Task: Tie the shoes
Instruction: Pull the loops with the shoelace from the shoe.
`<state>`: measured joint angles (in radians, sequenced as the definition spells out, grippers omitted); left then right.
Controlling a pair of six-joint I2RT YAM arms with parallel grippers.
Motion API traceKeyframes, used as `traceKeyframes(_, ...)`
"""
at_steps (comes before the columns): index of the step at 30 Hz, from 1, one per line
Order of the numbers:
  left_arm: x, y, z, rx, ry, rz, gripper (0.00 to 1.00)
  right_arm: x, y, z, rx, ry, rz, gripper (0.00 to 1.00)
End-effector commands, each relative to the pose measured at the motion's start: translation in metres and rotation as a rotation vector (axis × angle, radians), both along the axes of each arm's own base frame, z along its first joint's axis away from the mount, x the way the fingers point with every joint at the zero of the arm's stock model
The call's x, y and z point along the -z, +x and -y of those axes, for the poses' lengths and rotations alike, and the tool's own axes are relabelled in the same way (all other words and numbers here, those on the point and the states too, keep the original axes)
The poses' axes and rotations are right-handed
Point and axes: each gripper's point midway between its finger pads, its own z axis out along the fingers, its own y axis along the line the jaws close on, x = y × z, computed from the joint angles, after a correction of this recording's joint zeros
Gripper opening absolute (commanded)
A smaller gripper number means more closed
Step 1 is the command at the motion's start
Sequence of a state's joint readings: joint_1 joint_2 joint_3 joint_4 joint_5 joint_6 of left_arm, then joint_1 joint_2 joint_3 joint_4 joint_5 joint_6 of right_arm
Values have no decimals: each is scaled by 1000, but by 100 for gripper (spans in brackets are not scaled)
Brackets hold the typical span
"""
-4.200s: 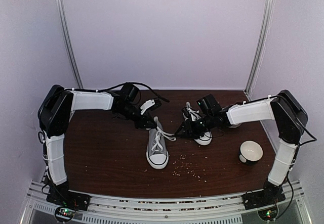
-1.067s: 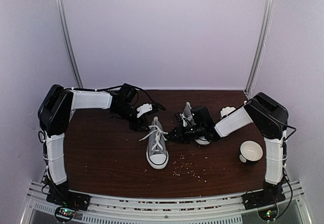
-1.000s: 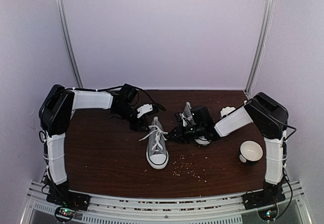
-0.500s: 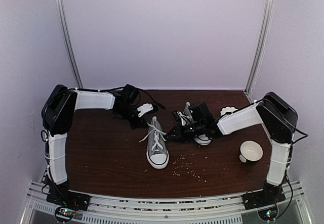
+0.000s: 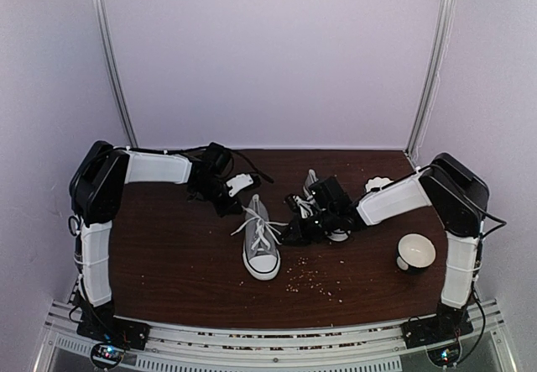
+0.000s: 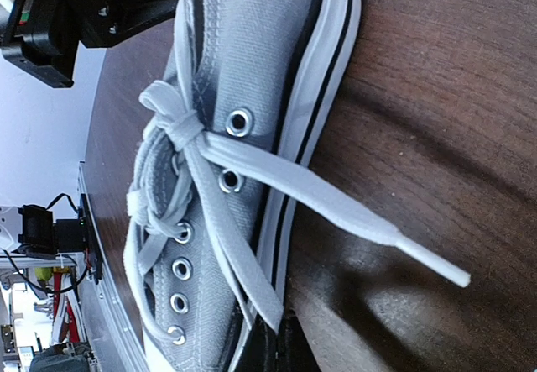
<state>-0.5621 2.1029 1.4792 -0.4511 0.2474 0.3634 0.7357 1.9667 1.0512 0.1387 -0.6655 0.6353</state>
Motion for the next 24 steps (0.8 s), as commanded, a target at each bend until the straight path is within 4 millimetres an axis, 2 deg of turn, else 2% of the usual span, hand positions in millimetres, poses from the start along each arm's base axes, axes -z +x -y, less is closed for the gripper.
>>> traceKeyframes(1, 19, 21, -35, -119, 80, 14, 0, 36, -18, 22, -18, -131, -70, 0)
traceKeyframes(5, 20, 21, -35, -120, 79, 11, 0, 46, -23, 28, -24, -146, -92, 0)
traceKeyframes(13, 22, 23, -39, -141, 79, 7, 0, 53, -30, 36, -35, -175, -94, 0)
traceKeyframes(17, 20, 20, -38, -130, 76, -5, 0, 51, -27, 34, -33, -168, -88, 0)
traceKeyframes(20, -1, 9, -26, -104, 9, 3, 0, 40, -20, 27, -42, -151, -62, 0)
traceKeyframes(24, -36, -23, 2, -60, -159, -42, 0, 19, -1, 20, -24, -146, 5, 0)
